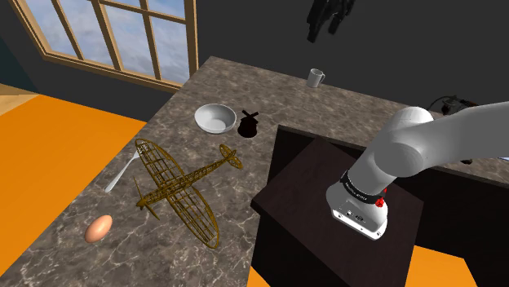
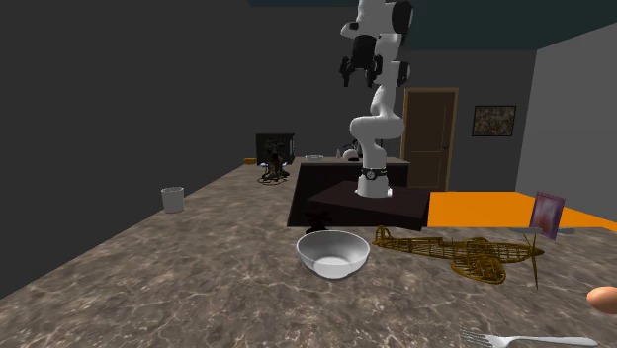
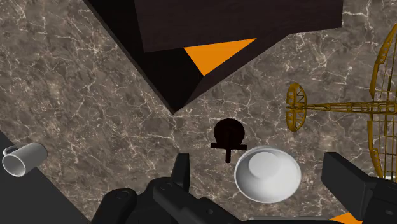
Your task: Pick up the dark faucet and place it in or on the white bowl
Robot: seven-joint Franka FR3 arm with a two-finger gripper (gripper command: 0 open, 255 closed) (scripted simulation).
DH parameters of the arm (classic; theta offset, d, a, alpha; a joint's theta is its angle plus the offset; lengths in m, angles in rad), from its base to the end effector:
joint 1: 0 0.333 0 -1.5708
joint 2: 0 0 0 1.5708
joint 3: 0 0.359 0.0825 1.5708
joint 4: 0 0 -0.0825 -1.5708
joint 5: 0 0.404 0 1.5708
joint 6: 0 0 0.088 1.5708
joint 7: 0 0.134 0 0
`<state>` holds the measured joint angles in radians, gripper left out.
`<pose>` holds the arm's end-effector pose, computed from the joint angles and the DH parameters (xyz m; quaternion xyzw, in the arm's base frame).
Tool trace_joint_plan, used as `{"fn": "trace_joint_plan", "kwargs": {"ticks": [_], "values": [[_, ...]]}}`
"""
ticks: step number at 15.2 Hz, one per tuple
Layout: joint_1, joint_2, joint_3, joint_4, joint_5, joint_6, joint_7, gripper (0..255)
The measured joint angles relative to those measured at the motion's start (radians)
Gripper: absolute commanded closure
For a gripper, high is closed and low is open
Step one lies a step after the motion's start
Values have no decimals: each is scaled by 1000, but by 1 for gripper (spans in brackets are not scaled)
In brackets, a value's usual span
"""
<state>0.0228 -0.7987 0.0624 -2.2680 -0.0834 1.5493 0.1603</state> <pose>0.2918 0.0218 0.6394 0.9960 -0.0485 0.0465 0.0590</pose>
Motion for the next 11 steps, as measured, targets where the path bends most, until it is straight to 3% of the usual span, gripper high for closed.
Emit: {"fn": "trace_joint_plan", "kwargs": {"ticks": [3, 11], "values": [[-1, -5, -10, -46, -2, 43, -5, 0], [-11, 75, -55, -239, -8, 338, -18, 0]]}}
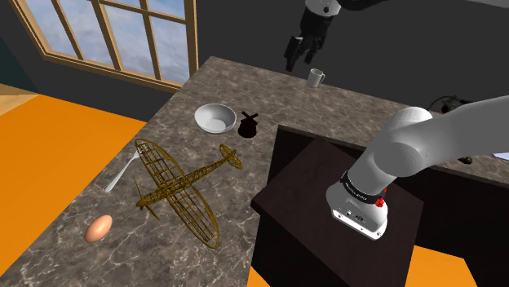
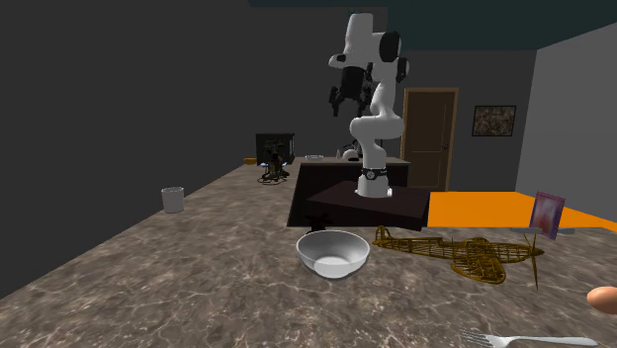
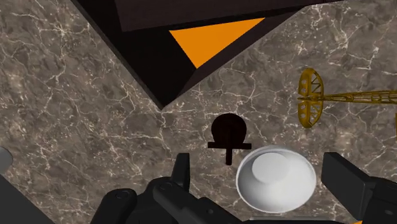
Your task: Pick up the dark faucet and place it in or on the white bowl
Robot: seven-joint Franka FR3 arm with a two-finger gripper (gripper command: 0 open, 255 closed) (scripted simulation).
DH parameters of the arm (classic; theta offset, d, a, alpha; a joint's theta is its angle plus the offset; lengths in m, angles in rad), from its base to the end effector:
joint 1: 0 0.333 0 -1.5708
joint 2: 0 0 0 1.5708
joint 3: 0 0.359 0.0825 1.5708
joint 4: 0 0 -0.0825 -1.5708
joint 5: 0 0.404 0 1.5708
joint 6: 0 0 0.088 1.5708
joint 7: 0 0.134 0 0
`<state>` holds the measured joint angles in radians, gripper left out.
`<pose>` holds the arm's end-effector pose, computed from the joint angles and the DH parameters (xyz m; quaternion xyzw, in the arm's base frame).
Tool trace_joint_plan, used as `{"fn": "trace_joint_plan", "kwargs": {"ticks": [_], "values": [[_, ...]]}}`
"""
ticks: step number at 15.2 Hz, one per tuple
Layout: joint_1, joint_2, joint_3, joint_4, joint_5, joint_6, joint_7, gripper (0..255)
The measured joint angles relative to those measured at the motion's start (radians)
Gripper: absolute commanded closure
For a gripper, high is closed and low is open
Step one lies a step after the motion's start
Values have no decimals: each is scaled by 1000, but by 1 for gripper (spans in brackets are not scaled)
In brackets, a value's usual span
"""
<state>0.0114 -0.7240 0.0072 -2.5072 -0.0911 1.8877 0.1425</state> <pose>0.3380 -0.0025 0.5284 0.9963 -0.0506 0.0557 0.0420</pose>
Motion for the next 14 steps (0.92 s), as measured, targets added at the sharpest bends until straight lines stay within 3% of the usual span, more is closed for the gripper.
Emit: {"fn": "trace_joint_plan", "kwargs": {"ticks": [4, 14], "values": [[-2, 55, -16, -94, 1, 160, -1, 0], [-5, 395, -63, -169, 11, 602, -23, 0]]}}
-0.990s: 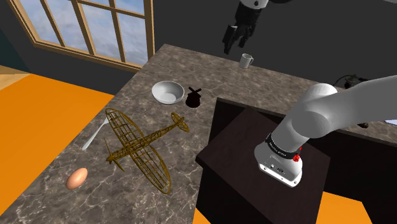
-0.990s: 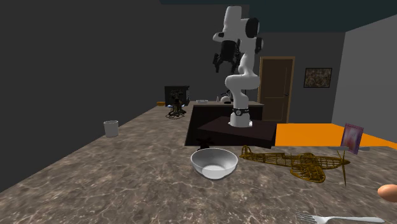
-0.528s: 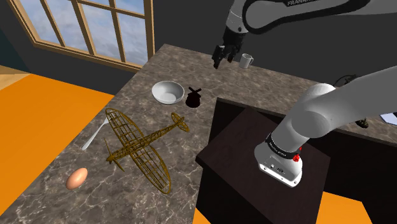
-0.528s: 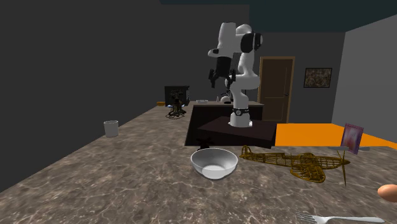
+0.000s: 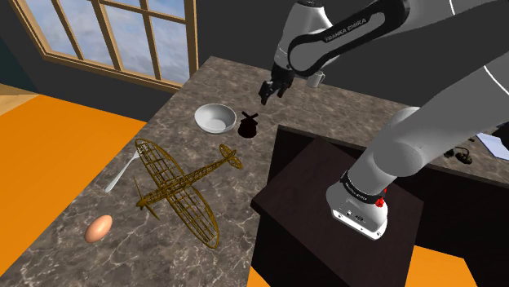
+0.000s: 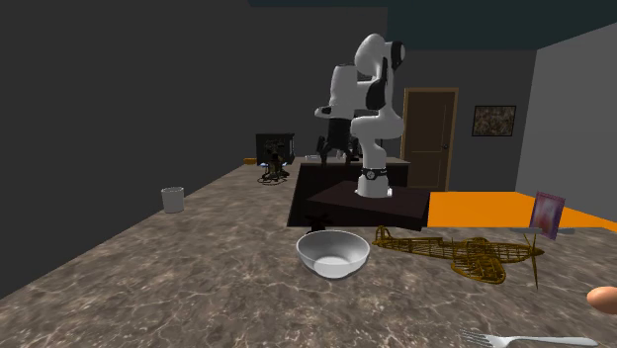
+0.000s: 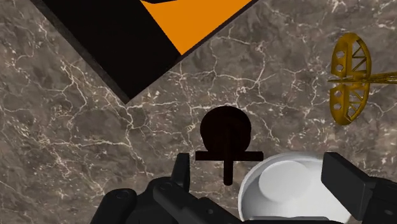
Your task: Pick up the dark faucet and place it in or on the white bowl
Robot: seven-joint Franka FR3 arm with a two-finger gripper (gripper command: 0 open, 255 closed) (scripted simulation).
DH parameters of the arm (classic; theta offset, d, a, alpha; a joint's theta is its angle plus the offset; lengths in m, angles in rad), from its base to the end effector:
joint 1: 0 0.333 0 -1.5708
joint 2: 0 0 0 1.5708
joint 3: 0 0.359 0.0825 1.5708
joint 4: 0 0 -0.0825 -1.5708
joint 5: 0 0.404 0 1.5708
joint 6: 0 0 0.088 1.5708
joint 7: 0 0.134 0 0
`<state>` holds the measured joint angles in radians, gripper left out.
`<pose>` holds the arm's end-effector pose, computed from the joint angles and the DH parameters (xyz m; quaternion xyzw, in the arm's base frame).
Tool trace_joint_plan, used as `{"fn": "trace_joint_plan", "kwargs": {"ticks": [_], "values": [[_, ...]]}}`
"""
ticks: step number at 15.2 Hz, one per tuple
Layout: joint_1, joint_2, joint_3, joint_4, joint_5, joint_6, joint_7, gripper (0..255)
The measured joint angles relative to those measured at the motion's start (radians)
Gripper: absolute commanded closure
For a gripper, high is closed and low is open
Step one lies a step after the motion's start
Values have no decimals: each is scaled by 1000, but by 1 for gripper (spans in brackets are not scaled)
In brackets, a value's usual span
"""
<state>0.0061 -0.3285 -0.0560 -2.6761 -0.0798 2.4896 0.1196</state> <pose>0.4138 -0.0207 0.3547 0.9959 -0.0537 0.0715 0.0148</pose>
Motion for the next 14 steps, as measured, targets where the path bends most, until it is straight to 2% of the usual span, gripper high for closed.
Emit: {"fn": "trace_joint_plan", "kwargs": {"ticks": [5, 9, 14], "values": [[7, 204, -29, 26, 40, 192, -48, 0], [11, 397, -32, 88, 124, 332, -119, 0], [1, 512, -11, 115, 179, 422, -159, 0]]}}
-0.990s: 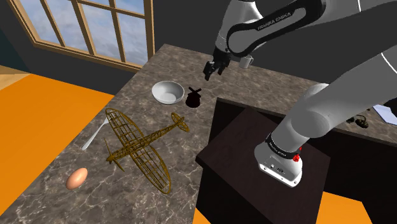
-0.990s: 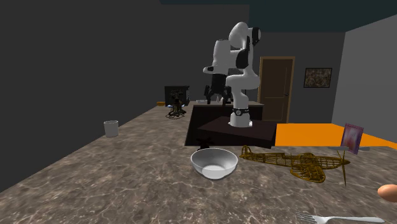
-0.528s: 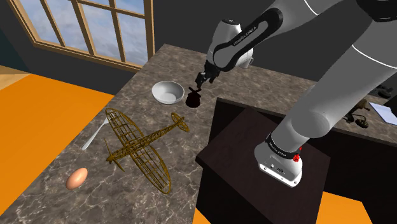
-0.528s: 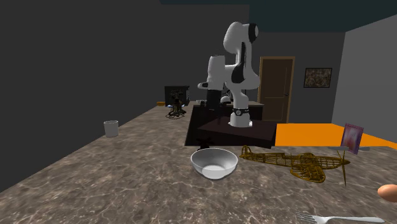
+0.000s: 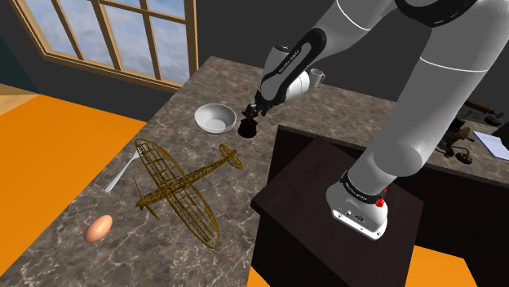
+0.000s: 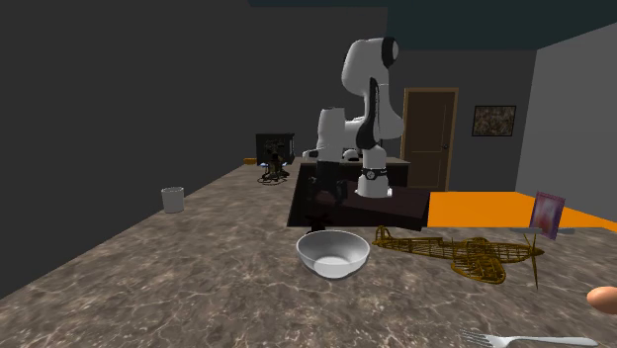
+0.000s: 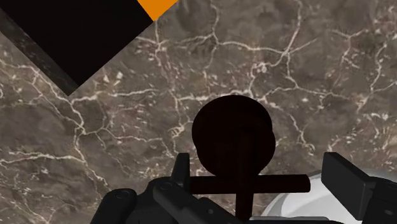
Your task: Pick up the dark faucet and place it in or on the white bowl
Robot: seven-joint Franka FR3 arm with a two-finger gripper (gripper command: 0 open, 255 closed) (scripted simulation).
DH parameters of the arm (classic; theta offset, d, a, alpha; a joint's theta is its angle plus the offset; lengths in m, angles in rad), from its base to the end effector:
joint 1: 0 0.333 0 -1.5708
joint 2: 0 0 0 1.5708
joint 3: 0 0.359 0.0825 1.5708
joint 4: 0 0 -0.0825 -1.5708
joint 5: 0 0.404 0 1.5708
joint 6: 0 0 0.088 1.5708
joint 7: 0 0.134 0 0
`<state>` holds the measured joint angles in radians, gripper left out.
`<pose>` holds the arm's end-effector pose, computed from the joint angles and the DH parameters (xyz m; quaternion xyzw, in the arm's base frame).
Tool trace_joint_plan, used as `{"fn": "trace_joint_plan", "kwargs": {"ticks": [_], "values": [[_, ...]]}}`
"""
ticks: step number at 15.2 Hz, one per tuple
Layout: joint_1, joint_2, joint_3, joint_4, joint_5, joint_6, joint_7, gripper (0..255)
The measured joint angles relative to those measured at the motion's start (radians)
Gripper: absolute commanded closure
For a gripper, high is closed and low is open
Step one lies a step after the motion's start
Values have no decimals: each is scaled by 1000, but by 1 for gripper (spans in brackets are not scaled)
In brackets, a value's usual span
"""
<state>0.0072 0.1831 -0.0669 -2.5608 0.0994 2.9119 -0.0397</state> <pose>0.4867 -0.0355 0.2132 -0.9948 0.0561 -0.0846 0.0051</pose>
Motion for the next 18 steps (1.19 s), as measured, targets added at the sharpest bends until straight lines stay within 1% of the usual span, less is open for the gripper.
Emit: {"fn": "trace_joint_plan", "kwargs": {"ticks": [5, 10, 11, 18], "values": [[-13, 73, 18, 20, 25, 53, -20, 0], [-15, 80, 20, 23, 27, 58, -22, 0], [-15, 80, 20, 23, 27, 58, -22, 255], [-15, 76, 21, 22, 27, 57, -22, 255]]}}
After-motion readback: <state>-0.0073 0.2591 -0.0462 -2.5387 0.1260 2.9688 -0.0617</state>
